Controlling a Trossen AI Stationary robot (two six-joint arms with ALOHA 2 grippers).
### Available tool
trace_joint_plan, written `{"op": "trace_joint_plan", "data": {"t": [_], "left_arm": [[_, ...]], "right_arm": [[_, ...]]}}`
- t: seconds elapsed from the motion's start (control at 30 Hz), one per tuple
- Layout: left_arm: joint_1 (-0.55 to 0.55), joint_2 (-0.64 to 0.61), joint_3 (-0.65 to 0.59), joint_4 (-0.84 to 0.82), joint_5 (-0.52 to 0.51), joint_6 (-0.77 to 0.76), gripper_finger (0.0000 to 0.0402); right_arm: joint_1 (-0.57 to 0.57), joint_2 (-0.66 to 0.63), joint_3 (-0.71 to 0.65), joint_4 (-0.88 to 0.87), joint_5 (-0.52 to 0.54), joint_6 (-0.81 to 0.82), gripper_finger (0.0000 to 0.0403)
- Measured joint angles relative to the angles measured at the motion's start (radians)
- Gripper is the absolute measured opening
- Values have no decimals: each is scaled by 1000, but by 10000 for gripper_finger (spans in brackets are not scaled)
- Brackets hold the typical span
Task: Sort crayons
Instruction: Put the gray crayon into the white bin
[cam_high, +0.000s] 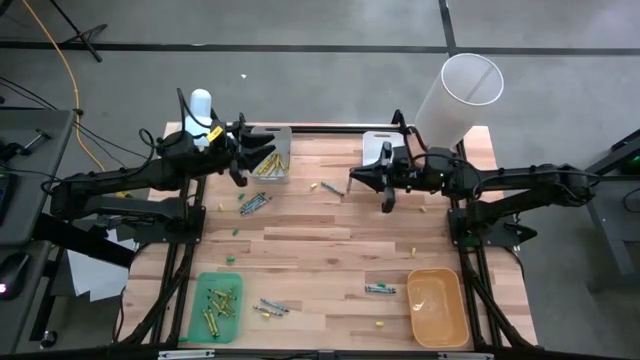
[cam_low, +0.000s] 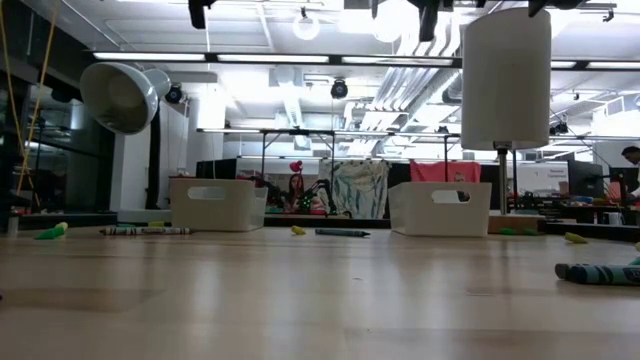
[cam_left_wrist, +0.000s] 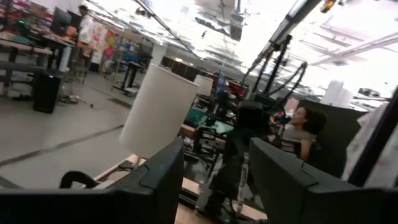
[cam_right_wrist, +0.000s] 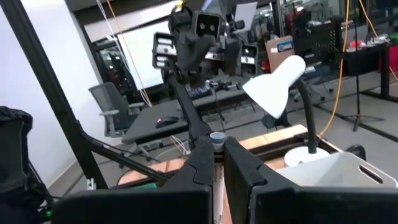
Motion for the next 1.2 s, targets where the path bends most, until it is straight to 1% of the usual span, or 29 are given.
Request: {"op": "trace_joint_plan", "data": {"t": [0.17,0.43,0.53,0.73,1.2], "left_arm": [[0,0,0,-5,54,-1,170],[0,0,0,-28,54,9,170],[0,0,0,-33,73,26,170],[0,0,0,-32,78,25,170],[-1,26,0,-53,87,26,170]], "right_arm": [[0,0,0,12,-1,-8,2],[0,0,0,12,-1,-8,2],[0,0,0,12,-1,-3,2],[0,0,0,12,-31,12,2],[0,0,0,44,-22,-14,2]]}}
